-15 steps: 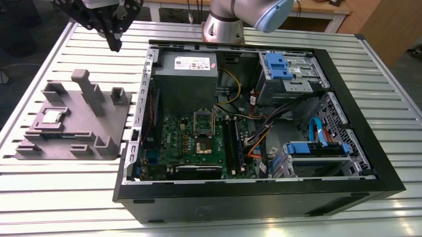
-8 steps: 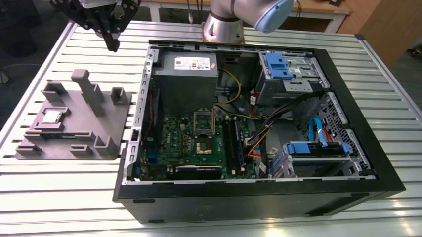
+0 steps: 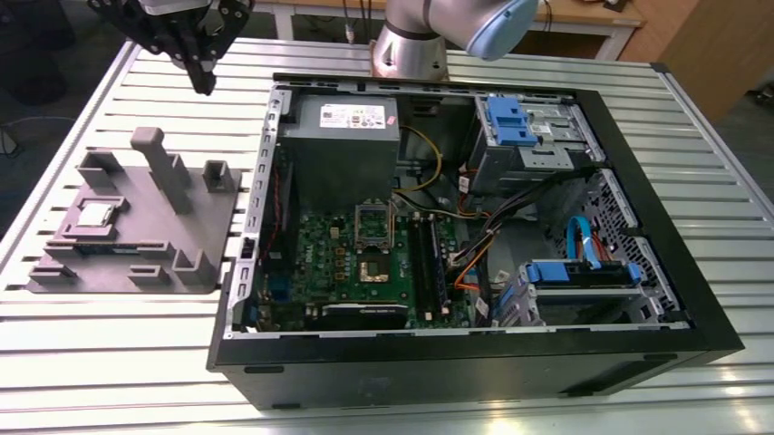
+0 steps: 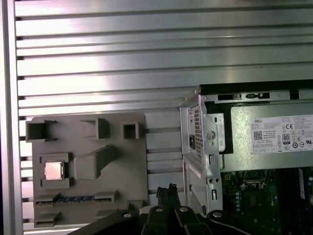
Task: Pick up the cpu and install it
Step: 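Reach for the cpu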
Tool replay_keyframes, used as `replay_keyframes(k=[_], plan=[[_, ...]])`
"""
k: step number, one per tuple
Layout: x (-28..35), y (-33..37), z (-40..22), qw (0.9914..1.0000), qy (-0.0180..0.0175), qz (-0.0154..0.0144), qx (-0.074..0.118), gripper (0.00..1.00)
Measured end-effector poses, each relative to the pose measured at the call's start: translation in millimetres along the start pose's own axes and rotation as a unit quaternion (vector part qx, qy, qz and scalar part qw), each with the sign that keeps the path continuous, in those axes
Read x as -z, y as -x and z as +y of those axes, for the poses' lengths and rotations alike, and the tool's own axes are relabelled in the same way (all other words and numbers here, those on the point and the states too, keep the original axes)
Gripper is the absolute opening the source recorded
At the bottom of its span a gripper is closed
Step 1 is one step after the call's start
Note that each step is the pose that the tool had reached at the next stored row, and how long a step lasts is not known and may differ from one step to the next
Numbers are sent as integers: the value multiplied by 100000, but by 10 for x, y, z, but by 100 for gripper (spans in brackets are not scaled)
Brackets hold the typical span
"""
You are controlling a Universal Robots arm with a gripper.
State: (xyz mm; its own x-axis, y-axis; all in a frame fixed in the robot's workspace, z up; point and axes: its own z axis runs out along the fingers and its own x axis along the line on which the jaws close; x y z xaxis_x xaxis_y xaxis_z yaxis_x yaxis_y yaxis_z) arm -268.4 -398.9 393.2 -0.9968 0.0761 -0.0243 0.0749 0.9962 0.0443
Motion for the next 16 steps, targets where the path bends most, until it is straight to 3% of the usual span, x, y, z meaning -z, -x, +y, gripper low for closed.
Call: replay_keyframes(k=[16], plan=[[0, -54, -4, 100000, -3, 32, -9, 10]])
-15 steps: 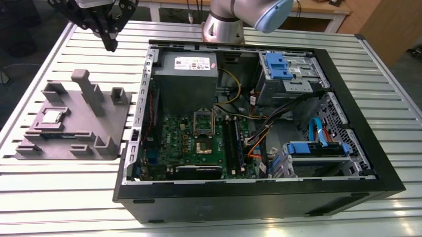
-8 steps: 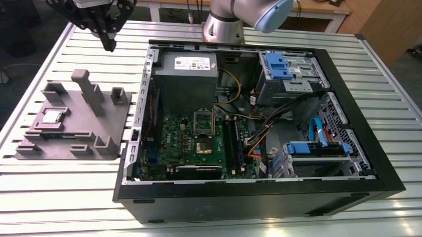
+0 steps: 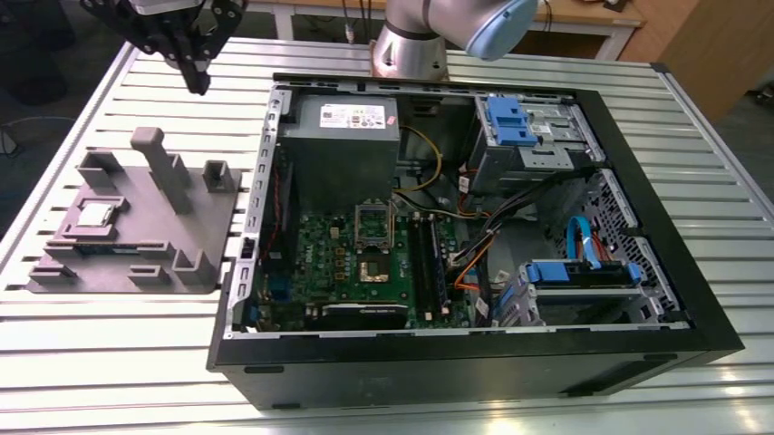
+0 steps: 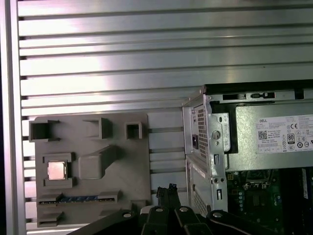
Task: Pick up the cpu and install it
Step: 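Reach for the cpu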
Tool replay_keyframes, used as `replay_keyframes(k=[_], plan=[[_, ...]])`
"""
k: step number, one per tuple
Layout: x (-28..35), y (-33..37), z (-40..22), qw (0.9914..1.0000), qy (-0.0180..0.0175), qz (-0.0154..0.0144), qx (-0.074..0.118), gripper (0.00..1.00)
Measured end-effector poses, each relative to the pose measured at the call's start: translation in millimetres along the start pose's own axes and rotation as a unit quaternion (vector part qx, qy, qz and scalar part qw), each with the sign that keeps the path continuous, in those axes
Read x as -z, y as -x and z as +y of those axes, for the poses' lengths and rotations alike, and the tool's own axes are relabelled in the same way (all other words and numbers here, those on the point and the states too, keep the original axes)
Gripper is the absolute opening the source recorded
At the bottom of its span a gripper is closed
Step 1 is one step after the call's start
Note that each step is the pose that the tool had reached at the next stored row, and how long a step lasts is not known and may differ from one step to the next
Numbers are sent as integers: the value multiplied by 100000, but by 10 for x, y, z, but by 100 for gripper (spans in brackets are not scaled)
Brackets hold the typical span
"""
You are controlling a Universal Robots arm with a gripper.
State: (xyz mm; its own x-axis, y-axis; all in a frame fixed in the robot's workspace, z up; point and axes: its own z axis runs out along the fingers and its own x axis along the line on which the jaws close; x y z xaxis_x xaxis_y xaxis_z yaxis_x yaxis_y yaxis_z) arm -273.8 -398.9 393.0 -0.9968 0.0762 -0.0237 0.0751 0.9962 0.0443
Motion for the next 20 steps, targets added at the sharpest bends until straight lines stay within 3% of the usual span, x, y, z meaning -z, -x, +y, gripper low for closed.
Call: replay_keyframes(k=[20], plan=[[-1, -66, -5, 100000, -6, 103, -5, 10]])
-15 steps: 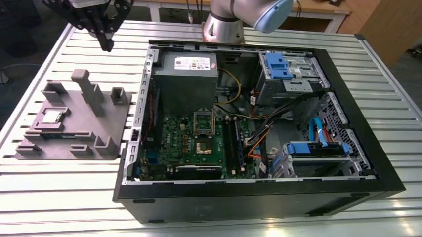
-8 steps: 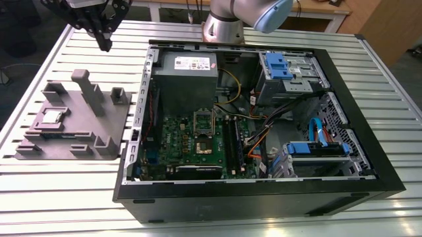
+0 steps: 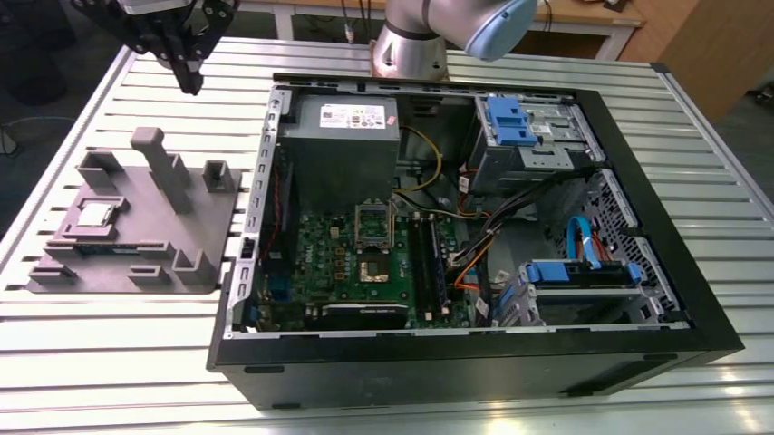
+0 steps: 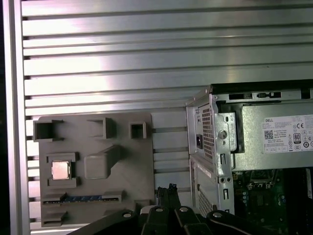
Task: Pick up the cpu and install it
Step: 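Reach for the cpu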
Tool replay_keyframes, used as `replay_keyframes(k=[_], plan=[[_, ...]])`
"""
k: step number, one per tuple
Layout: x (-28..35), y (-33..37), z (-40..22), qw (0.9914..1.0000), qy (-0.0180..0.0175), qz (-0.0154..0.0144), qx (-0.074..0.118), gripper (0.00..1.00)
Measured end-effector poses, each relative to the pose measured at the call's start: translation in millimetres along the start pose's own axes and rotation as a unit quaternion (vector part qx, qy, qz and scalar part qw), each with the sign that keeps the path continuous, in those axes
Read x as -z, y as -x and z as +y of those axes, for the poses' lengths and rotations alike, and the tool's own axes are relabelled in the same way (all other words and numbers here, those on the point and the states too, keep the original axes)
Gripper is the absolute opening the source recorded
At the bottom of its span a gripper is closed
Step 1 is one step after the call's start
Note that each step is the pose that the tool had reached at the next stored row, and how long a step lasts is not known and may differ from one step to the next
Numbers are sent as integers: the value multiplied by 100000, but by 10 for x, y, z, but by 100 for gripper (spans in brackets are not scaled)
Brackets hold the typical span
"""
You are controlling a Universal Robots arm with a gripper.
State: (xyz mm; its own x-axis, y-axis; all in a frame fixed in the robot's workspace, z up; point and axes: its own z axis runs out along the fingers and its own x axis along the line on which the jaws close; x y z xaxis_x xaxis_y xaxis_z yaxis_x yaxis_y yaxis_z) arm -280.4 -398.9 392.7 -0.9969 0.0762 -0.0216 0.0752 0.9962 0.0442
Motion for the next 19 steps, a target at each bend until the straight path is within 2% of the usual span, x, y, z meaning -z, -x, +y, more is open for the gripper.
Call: replay_keyframes(k=[19], plan=[[-1, -67, -5, 100000, -7, 75, -2, 10]])
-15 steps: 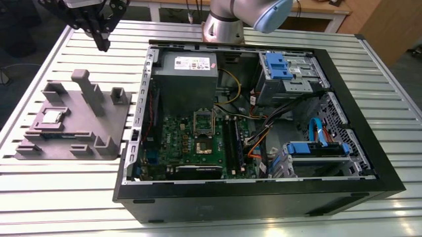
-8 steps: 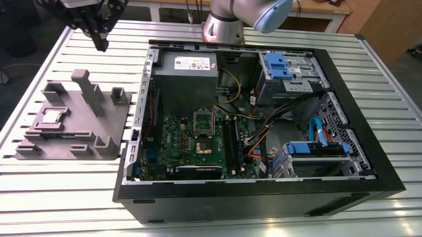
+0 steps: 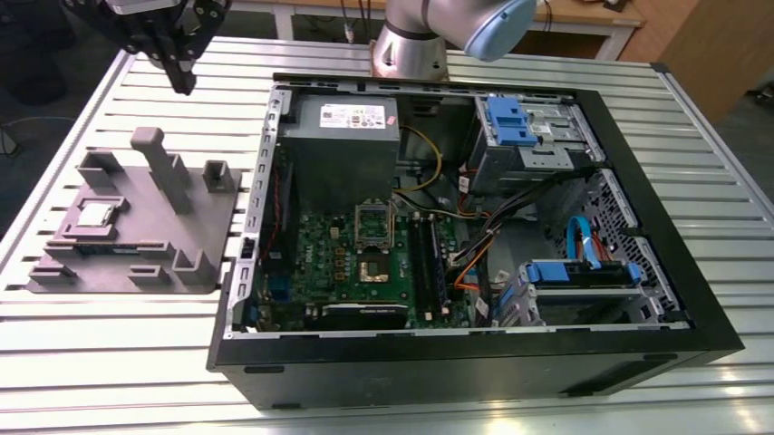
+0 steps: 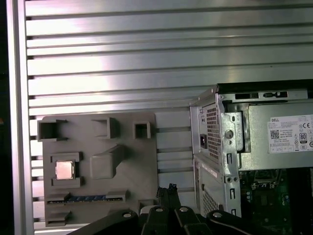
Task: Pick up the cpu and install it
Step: 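Reach for the cpu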
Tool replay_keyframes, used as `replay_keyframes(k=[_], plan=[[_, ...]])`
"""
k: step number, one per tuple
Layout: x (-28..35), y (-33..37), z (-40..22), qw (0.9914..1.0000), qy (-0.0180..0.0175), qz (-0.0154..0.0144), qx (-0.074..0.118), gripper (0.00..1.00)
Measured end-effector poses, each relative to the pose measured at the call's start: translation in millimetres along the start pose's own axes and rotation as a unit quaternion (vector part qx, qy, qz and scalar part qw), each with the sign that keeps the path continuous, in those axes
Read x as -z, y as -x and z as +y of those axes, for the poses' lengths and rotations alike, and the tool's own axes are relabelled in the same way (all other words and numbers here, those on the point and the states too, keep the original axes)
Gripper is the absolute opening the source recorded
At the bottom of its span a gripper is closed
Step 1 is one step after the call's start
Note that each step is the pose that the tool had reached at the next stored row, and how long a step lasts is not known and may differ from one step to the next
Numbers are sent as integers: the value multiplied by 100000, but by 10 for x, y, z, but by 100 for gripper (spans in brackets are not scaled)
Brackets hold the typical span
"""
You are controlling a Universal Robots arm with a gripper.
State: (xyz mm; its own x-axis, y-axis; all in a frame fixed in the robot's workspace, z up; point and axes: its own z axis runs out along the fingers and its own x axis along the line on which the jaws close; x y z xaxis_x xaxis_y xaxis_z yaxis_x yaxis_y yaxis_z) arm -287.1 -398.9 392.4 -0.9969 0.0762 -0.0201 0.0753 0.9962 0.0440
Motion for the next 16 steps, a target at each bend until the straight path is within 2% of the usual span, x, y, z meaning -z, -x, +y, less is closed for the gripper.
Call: replay_keyframes(k=[16], plan=[[-1, -50, -4, 100000, -4, 57, -2, 10]])
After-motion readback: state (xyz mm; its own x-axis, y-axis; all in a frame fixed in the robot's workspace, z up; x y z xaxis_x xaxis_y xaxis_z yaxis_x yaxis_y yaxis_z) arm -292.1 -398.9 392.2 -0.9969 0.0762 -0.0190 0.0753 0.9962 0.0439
